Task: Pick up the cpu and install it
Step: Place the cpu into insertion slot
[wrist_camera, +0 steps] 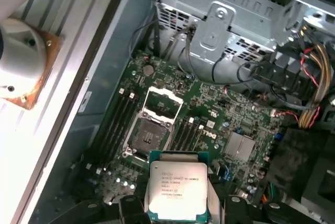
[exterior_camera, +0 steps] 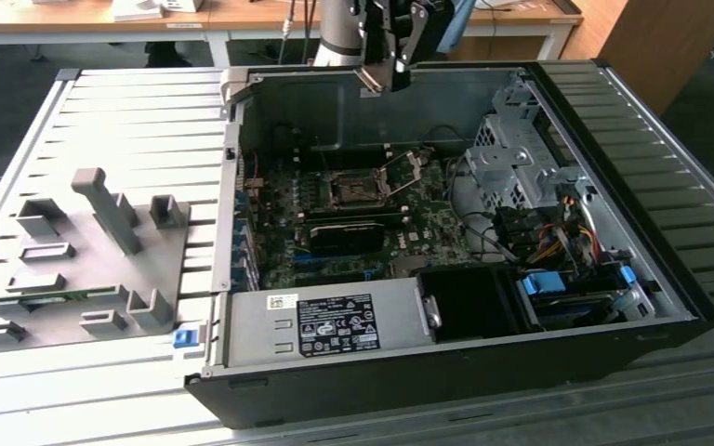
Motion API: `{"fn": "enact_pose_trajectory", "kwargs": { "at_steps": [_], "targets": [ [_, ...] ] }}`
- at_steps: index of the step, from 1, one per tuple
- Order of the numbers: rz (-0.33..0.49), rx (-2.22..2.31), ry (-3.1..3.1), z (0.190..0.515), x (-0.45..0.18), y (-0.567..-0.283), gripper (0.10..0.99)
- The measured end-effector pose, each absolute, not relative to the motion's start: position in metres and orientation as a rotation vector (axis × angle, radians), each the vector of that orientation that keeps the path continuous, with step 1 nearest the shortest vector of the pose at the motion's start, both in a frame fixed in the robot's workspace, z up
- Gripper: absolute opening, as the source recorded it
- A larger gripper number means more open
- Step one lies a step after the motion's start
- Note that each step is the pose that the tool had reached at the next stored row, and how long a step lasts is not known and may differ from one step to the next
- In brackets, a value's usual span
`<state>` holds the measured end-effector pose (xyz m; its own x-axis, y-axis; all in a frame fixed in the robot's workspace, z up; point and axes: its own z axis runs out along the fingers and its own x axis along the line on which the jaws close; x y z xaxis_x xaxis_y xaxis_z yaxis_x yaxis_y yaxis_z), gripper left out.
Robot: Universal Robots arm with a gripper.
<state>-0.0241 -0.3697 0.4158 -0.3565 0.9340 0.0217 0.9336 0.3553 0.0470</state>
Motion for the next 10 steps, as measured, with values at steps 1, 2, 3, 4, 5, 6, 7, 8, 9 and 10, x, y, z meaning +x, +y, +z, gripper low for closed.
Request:
{"fn": "enact_pose_trajectory", "kwargs": {
  "at_steps": [1,2,3,4,5,6,7,8,9,10],
  "targets": [
    [0.080,1.800,2.562,0.415,-0.024,-0.370,0.529],
    [0.079,1.823,2.546,0.414,-0.024,-0.370,0.529],
    [0.079,1.846,2.528,0.413,-0.024,-0.370,0.529],
    [0.079,1.868,2.511,0.411,-0.024,-0.370,0.529],
    [0.079,1.889,2.495,0.410,-0.024,-0.370,0.529],
    [0.078,1.910,2.478,0.409,-0.024,-0.370,0.529],
    [0.078,1.932,2.461,0.407,-0.024,-0.369,0.529],
    [0.078,1.950,2.446,0.406,-0.024,-0.369,0.529],
    [0.077,1.967,2.431,0.405,-0.024,-0.369,0.529],
    [0.076,1.983,2.418,0.404,-0.024,-0.369,0.529]
  ]
}}
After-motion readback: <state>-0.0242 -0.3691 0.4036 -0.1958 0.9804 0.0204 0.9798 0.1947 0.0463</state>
